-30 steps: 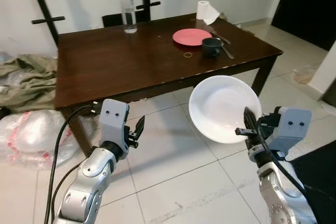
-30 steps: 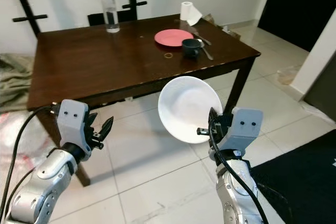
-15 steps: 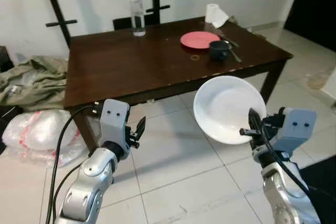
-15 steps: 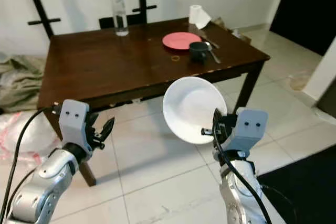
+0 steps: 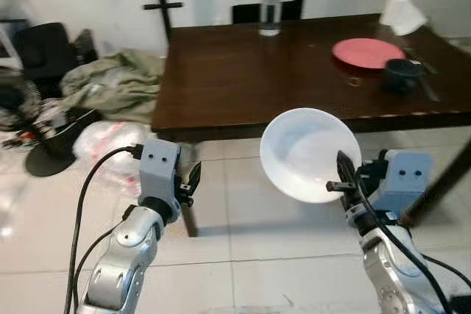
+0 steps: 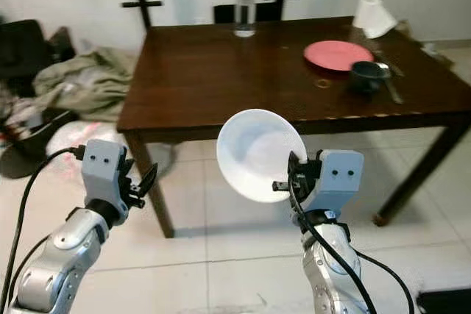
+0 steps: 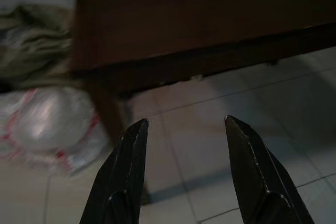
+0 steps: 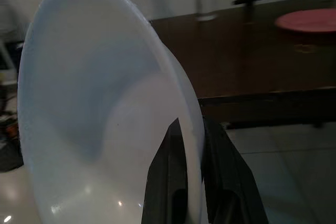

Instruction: Setting the table

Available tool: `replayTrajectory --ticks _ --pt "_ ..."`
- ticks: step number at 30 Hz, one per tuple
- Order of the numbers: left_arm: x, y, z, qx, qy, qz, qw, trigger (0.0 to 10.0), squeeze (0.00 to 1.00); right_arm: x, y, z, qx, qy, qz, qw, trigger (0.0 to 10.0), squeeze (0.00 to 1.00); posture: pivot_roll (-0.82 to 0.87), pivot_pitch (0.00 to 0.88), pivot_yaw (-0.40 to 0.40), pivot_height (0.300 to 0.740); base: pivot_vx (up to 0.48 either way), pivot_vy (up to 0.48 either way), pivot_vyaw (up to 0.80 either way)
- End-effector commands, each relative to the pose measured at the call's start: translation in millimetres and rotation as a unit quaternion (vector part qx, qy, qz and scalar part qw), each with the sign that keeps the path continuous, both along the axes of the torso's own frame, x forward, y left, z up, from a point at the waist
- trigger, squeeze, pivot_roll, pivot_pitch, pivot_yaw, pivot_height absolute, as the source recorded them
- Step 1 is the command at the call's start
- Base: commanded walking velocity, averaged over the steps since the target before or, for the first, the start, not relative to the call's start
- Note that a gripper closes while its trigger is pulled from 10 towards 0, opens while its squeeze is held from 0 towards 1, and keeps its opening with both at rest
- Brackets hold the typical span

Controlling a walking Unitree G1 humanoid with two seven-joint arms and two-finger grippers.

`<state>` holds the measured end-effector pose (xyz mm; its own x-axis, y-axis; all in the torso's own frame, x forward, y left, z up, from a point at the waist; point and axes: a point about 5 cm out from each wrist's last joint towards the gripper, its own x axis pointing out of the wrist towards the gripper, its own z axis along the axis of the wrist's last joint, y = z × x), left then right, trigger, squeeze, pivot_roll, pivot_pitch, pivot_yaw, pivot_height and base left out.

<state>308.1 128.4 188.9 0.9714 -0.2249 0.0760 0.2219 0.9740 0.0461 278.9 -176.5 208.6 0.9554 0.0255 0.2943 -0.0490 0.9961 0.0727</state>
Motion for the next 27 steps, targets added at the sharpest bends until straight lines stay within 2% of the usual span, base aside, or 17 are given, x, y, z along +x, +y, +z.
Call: replayTrajectory --ticks 1,27 --pt "-0.2 2.4 -7.9 0.002 0.019 0.007 1.0 10.0 0.0 -3.0 1.2 1.9 0.001 -0.007 0.005 1.0 10.0 0.0 -0.02 0.108 0.114 0.74 0.0 0.0 0.79" --pt "4.4 5.8 -9.9 0.017 0.025 0.027 0.999 10.0 0.0 -1.6 0.3 3.6 0.006 -0.013 0.002 1.0 10.0 0.0 -0.02 0.094 0.122 0.74 0.0 0.0 0.79"
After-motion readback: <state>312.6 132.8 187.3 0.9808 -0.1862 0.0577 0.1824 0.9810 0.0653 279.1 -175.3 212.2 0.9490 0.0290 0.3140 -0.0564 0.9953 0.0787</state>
